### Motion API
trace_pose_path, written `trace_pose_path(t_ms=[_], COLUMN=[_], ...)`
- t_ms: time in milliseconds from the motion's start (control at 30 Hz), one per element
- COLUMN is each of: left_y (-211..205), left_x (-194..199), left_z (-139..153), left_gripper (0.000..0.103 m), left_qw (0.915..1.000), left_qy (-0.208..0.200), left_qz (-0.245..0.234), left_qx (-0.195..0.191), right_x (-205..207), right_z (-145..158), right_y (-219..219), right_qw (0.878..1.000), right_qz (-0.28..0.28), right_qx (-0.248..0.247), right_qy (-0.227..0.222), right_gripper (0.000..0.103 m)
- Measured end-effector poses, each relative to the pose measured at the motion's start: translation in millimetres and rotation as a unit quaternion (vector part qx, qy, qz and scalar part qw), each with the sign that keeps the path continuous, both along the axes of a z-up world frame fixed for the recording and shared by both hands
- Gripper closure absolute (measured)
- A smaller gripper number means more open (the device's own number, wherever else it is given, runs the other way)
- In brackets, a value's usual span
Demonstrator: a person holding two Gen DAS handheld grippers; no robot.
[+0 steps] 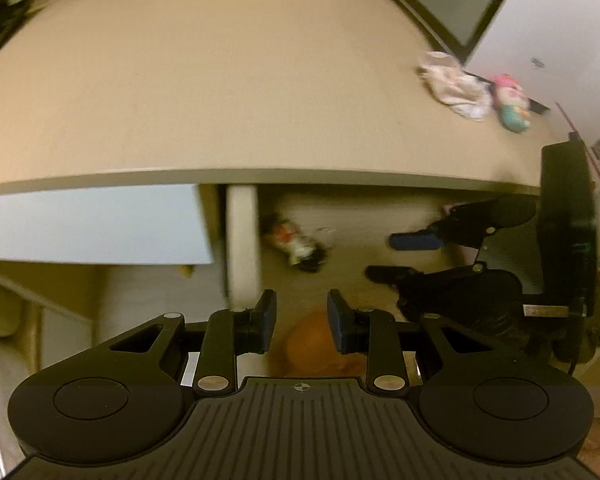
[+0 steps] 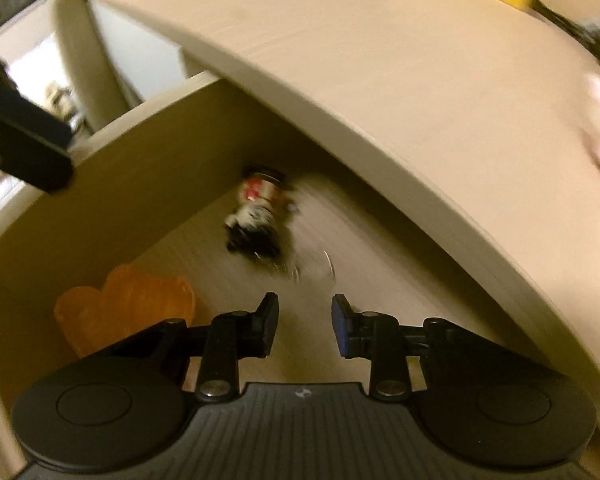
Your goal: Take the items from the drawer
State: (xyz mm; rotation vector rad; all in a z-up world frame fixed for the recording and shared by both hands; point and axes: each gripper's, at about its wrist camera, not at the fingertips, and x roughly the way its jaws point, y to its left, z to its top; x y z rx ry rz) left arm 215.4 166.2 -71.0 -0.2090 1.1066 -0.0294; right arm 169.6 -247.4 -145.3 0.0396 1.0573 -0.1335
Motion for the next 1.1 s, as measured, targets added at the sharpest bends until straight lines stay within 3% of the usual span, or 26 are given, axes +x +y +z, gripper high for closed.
trace_pose_path(t_ms=[100, 200, 400, 567, 633, 667, 1100], left_y=[-1.6, 6.4, 19.5, 25.7, 25.0, 24.5, -9.2], left_x=[5.9, 6.6, 1.8, 1.2, 1.2, 1.6, 14.9], left_z=[0.8, 0.9, 10.6, 11.9, 10.4, 9.7, -10.5], left_gripper=[0.072, 0.073, 0.073, 0.073, 0.073, 0.073, 0.073], left_qw=[1.0, 1.0, 0.9994, 0.9987, 0.9988, 0.9989, 0.999], left_qy=[-0.006, -0.001, -0.006, -0.013, -0.013, -0.013, 0.011], left_qz=[-0.001, 0.007, 0.03, 0.049, 0.047, 0.045, -0.03], left_qx=[-0.002, -0.006, 0.015, 0.004, 0.001, -0.002, -0.03], right_x=[-4.8, 6.3, 34.4, 43.2, 42.3, 40.9, -38.3], right_z=[11.5, 7.7, -14.8, -26.3, -27.1, -26.7, -8.7], right_y=[7.4, 24.8, 49.9, 61.0, 63.5, 64.0, 49.6], right_qw=[0.999, 0.998, 0.993, 0.99, 0.99, 0.989, 1.0], right_qz=[-0.002, 0.03, 0.106, 0.139, 0.141, 0.143, 0.012], right_qx=[0.011, -0.005, -0.021, -0.019, -0.021, -0.018, -0.013], right_qy=[-0.034, -0.05, -0.038, -0.027, -0.023, -0.02, 0.01], right_gripper=[0.061, 0.054, 0.054, 0.057, 0.069, 0.069, 0.071])
